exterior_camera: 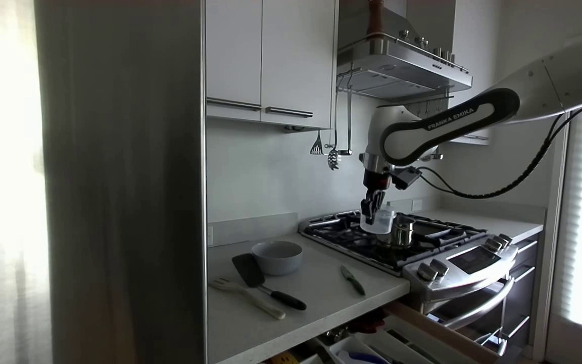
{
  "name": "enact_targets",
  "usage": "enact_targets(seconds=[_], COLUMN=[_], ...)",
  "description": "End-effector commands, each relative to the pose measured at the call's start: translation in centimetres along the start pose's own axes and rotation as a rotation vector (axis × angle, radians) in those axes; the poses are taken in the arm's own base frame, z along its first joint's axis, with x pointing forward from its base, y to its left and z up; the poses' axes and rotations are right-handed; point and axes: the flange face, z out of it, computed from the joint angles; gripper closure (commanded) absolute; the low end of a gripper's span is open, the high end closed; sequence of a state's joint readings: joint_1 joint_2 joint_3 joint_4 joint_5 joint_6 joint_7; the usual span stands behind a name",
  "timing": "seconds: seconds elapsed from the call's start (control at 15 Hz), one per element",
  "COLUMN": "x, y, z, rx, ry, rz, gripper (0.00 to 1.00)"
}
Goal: Pick up the clear lunch box and put it on the right side of the kitchen counter, pick up the gray bowl and move it forward onto the kitchen counter
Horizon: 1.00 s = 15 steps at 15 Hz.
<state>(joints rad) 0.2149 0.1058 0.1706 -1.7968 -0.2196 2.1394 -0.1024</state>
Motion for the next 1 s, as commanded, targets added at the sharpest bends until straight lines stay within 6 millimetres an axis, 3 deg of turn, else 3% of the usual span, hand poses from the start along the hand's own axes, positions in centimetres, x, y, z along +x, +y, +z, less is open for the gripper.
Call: enact_targets(seconds=[0.0,0.53,0.93], x=[0.6,8.6,13.0], y=[0.5,4.5,3.0], z=[0.5,8.0,12.4], rx=[-0.005,0.004,0.018], ry=[0.0,-0.012,-0.026], rz=[-0.001,0.033,0.042], gripper=[0.98,0.98,0.98])
